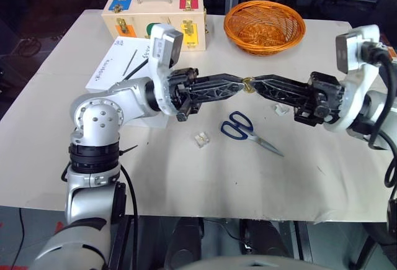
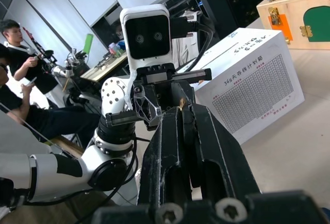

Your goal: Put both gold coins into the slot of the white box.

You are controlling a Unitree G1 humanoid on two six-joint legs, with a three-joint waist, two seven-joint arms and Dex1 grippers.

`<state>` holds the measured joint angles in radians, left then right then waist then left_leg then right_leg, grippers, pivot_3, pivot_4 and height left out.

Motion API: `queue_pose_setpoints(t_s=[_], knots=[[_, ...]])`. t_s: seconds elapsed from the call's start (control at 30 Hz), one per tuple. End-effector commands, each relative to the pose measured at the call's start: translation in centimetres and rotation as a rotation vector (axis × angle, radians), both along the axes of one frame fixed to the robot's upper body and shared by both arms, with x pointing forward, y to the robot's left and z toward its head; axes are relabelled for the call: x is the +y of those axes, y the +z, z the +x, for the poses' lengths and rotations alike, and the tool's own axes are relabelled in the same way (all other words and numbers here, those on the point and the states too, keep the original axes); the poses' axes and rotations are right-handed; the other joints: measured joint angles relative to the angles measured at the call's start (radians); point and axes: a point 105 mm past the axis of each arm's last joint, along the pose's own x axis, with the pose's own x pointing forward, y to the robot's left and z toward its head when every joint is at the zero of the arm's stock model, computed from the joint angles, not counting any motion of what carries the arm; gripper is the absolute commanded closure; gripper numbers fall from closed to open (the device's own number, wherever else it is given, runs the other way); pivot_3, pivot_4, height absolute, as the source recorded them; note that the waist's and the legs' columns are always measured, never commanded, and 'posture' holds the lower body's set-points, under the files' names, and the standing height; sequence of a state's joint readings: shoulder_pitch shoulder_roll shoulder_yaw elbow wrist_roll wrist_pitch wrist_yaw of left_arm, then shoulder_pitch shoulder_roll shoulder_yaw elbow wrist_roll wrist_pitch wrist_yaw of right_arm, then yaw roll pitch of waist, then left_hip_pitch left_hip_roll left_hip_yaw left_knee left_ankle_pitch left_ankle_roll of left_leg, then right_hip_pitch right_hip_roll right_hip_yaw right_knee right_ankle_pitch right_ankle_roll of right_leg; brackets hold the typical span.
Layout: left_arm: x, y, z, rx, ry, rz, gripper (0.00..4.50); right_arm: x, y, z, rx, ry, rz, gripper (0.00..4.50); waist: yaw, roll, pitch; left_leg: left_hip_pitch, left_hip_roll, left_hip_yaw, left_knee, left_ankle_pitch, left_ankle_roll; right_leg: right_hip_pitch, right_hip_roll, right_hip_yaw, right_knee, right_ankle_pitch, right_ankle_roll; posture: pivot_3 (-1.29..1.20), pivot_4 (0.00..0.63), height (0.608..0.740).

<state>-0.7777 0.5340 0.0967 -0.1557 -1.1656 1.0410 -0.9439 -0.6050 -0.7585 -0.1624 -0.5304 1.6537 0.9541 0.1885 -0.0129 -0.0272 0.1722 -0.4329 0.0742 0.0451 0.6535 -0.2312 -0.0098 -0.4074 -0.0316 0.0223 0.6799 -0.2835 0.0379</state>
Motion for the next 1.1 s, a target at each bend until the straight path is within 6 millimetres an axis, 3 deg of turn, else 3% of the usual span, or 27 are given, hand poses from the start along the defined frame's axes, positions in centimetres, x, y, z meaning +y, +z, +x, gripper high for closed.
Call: queue_pose_setpoints(t_s=[0.03, 0.27, 0.3, 0.4, 0.7, 0.8, 0.87, 0.9, 0.93, 1.03, 1.1], knots=[[0.1, 0.7, -0.8, -0.047, -0.023, -0.006, 3.55, 0.2, 1.0, -0.5, -0.038, 0.027, 0.026, 4.50, 0.000, 0.000, 0.000, 0.000, 0.000, 0.000, 0.000, 0.000, 0.000, 0.000, 0.000, 0.000, 0.000, 0.000, 0.000, 0.00, 0.150, 0.726], [0.0, 0.4, -0.9, -0.048, -0.035, -0.003, 3.55, 0.7, 1.3, -1.0, -0.041, 0.061, 0.035, 4.50, 0.000, 0.000, 0.000, 0.000, 0.000, 0.000, 0.000, 0.000, 0.000, 0.000, 0.000, 0.000, 0.000, 0.000, 0.000, 0.00, 0.150, 0.726], [-0.1, 0.4, -1.0, -0.049, -0.039, -0.002, 3.97, 0.9, 1.3, -1.1, -0.042, 0.067, 0.036, 4.50, 0.000, 0.000, 0.000, 0.000, 0.000, 0.000, 0.000, 0.000, 0.000, 0.000, 0.000, 0.000, 0.000, 0.000, 0.000, 0.00, 0.150, 0.726], [-0.1, 0.2, -1.2, -0.053, -0.050, 0.004, 4.46, 1.2, 1.3, -1.4, -0.039, 0.082, 0.039, 4.50, 0.000, 0.000, 0.000, 0.000, 0.000, 0.000, 0.000, 0.000, 0.000, 0.000, 0.000, 0.000, 0.000, 0.000, 0.000, 0.00, 0.150, 0.726], [0.5, 0.2, -1.3, -0.062, -0.033, 0.000, 4.46, 1.9, 1.5, -1.2, -0.067, 0.067, 0.048, 4.50, -0.001, 0.000, 0.000, 0.000, 0.000, 0.000, 0.000, 0.000, 0.000, 0.000, 0.000, 0.000, 0.000, 0.000, 0.000, 0.00, 0.150, 0.726], [1.5, 0.6, -0.8, -0.067, 0.046, -0.007, 4.50, 1.4, 1.7, -0.5, -0.108, 0.027, 0.050, 3.62, -0.001, 0.000, 0.000, 0.000, 0.000, 0.000, 0.000, 0.000, 0.000, 0.000, 0.000, 0.000, 0.000, 0.000, 0.000, 0.00, 0.150, 0.726], [2.7, 1.1, -0.2, -0.081, 0.143, -0.007, 4.50, 0.6, 1.6, -0.1, -0.145, -0.012, 0.021, 2.71, 0.000, 0.000, 0.000, 0.000, 0.000, 0.000, 0.000, 0.000, 0.000, 0.000, 0.000, 0.000, 0.000, 0.000, 0.000, 0.00, 0.150, 0.726], [3.4, 1.4, 0.1, -0.087, 0.189, -0.007, 4.50, 0.2, 1.4, -0.1, -0.170, -0.020, -0.014, 2.64, 0.000, 0.000, 0.000, 0.000, 0.000, 0.000, 0.000, 0.000, 0.000, 0.000, 0.000, 0.000, 0.000, 0.000, 0.000, 0.00, 0.150, 0.726], [3.9, 1.7, 0.2, -0.091, 0.224, -0.007, 4.50, 0.0, 1.2, -0.1, -0.192, -0.022, -0.043, 1.91, 0.000, 0.000, 0.000, 0.000, 0.000, 0.000, 0.000, 0.000, 0.000, 0.000, 0.000, 0.000, 0.000, 0.000, 0.000, 0.00, 0.150, 0.726], [6.1, 3.3, 0.9, -0.129, 0.388, -0.006, 4.50, -0.8, 0.6, 0.1, -0.286, -0.049, -0.161, 0.58, 0.001, 0.000, 0.000, 0.000, 0.000, 0.000, 0.000, 0.000, 0.000, 0.000, 0.000, 0.000, 0.000, 0.000, 0.000, 0.00, 0.150, 0.726], [7.8, 4.5, 1.6, -0.178, 0.524, 0.002, 4.50, -0.7, 0.3, 0.3, -0.353, -0.049, -0.230, 0.11, 0.000, 0.000, 0.000, 0.000, 0.000, 0.000, 0.000, 0.000, 0.000, 0.000, 0.000, 0.000, 0.000, 0.000, 0.000, 0.00, 0.150, 0.726]])
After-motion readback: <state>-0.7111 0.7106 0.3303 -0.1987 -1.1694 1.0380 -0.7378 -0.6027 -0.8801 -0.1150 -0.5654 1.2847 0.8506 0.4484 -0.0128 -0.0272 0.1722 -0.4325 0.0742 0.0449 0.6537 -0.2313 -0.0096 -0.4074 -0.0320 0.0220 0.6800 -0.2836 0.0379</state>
